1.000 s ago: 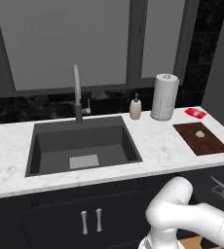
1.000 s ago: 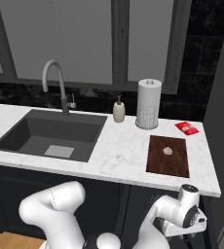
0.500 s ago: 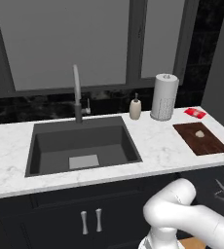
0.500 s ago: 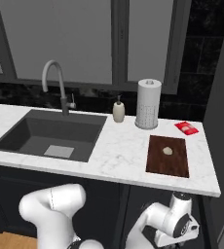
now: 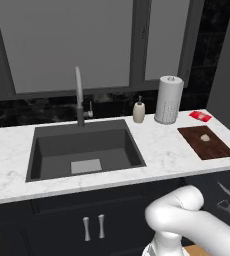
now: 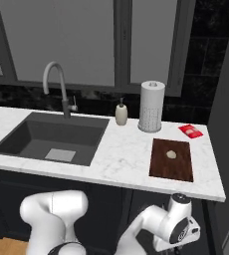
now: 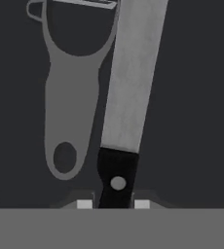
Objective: Place the appropriate cutting tool for cutting the garlic skin on the cutting board.
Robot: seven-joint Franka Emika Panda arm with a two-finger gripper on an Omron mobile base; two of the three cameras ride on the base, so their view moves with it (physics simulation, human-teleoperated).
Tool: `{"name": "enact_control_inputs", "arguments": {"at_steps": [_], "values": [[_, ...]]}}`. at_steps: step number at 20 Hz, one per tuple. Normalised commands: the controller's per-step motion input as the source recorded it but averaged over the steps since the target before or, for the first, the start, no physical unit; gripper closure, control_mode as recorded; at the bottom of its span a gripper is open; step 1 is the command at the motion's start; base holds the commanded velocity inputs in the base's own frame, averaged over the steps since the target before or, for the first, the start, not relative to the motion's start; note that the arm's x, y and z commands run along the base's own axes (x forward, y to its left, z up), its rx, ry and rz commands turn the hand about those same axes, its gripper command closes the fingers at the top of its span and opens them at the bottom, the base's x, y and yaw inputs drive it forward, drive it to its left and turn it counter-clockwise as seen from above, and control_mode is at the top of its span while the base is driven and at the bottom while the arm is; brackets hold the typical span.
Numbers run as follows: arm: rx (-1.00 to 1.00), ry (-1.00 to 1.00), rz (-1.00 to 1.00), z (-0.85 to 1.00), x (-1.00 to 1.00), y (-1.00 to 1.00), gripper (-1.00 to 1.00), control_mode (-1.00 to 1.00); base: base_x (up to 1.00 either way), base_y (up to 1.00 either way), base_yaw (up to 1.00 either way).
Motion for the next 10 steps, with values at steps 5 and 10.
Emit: {"name": "enact_control_inputs", "arguments": {"at_steps": [5, 10], "values": [[0.03, -0.08, 0.03, 0.76, -0.34, -0.20, 1.00, -1.00, 0.00, 0.00, 0.00], [0.01, 0.00, 0.16, 0.60, -0.56, 0.01, 1.00, -1.00, 0.00, 0.00, 0.00]]}}
